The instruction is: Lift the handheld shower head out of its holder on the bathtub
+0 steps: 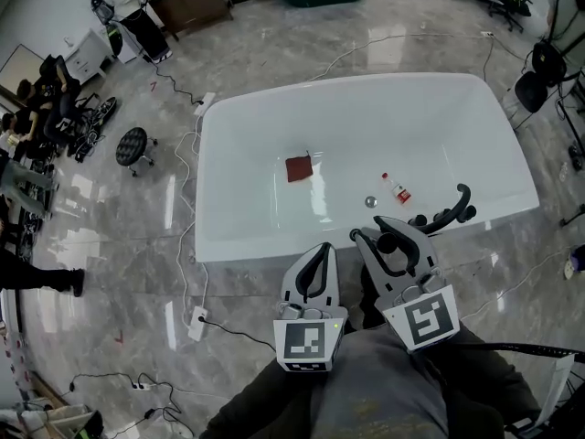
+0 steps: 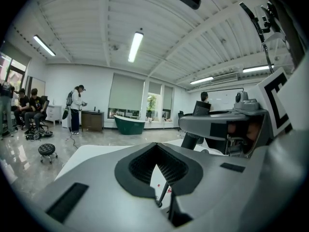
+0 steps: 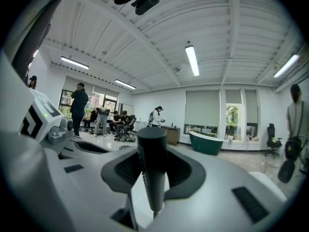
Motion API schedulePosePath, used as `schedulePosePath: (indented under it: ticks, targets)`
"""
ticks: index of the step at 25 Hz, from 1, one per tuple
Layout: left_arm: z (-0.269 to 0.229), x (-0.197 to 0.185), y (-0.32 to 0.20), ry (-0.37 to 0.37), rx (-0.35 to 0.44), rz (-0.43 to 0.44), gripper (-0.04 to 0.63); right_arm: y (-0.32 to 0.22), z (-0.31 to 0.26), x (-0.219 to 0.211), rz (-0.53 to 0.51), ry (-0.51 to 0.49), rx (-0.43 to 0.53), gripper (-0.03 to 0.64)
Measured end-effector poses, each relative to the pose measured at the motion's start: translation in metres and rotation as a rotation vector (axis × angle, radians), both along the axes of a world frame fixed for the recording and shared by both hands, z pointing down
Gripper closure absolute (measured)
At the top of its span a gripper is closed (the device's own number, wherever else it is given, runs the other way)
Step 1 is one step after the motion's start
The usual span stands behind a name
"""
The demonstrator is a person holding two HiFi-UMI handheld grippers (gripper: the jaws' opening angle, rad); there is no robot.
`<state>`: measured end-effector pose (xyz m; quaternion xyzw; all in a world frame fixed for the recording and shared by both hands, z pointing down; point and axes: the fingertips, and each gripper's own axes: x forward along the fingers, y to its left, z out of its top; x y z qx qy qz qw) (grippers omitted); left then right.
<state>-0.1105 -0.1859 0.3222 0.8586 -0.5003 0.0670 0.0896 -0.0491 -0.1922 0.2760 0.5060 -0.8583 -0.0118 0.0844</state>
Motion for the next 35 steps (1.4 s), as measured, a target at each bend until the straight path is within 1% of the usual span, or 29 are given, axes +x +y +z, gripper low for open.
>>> schedulePosePath:
  ticks: [5,10,14,19,21,24,30,35]
  targets:
    - [0.003,0.001,0.017,0.000,-0.006,0.009,0.592,0.017,-0.011,0.002,0.015,0.008,0.035,0.492]
    - [-0.004,0.012,0.024,-0.006,0.010,-0.004,0.592,0.030,-0.021,0.010,-0.005,0.003,0.066,0.492]
    - [-0.011,0.024,0.032,-0.012,0.025,-0.031,0.592,0.040,-0.022,0.019,-0.031,-0.013,0.061,0.492]
    - [-0.019,0.027,0.042,-0.022,0.060,-0.085,0.592,0.055,-0.010,0.026,-0.068,-0.019,0.044,0.492]
    - [-0.022,0.028,0.043,-0.025,0.062,-0.100,0.592,0.058,-0.007,0.029,-0.080,-0.025,0.037,0.492]
    - [-0.021,0.032,0.045,-0.029,0.061,-0.109,0.592,0.058,-0.004,0.031,-0.092,-0.036,0.033,0.492]
    - [-0.027,0.035,0.049,-0.037,0.084,-0.111,0.592,0.058,-0.006,0.033,-0.098,-0.036,0.029,0.492]
    - [-0.029,0.038,0.050,-0.037,0.079,-0.111,0.592,0.058,-0.004,0.035,-0.104,-0.033,0.030,0.492]
